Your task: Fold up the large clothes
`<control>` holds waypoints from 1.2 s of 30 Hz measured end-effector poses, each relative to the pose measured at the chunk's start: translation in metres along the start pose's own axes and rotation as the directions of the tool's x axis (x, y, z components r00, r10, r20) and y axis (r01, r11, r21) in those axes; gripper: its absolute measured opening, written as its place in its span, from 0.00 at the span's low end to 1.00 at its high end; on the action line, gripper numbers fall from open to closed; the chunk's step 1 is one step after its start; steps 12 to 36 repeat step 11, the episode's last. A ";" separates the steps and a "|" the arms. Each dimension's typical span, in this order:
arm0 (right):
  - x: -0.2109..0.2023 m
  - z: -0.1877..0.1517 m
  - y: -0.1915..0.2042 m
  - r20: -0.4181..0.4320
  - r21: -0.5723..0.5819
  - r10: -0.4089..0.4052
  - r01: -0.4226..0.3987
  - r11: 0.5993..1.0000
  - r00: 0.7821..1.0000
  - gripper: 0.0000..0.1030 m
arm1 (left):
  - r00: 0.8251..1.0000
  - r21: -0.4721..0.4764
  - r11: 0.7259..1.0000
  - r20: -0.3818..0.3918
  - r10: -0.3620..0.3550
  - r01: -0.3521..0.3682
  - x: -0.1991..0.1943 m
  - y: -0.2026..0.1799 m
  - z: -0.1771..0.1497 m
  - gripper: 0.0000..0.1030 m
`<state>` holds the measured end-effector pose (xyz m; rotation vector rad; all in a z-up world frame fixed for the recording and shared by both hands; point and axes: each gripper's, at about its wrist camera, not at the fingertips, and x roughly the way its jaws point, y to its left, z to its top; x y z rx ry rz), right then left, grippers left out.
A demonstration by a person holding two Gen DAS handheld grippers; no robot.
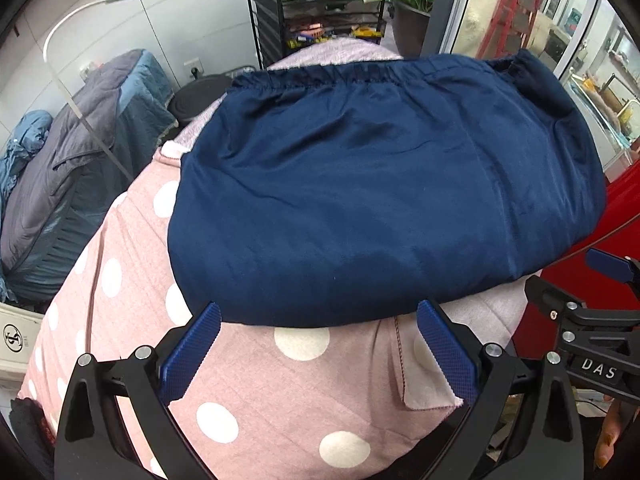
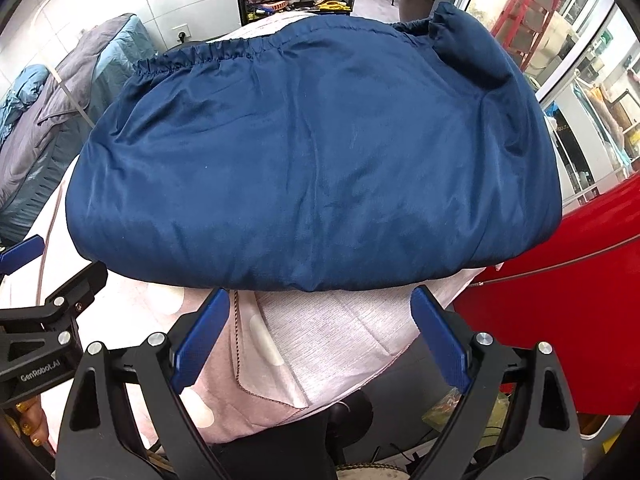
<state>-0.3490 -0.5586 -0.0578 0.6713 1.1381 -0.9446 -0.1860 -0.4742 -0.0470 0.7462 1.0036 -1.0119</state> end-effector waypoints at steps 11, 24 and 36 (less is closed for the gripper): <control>-0.002 0.003 -0.002 0.016 -0.003 -0.013 0.013 1.000 1.000 0.88 | 0.999 0.029 0.999 -0.046 0.024 -0.023 0.004 -0.006 0.001 0.94; -0.002 0.003 -0.002 0.016 -0.003 -0.013 0.013 1.000 1.000 0.88 | 0.999 0.029 0.999 -0.046 0.024 -0.023 0.004 -0.006 0.001 0.94; -0.002 0.003 -0.002 0.016 -0.003 -0.013 0.013 1.000 1.000 0.88 | 0.999 0.029 0.999 -0.046 0.024 -0.023 0.004 -0.006 0.001 0.94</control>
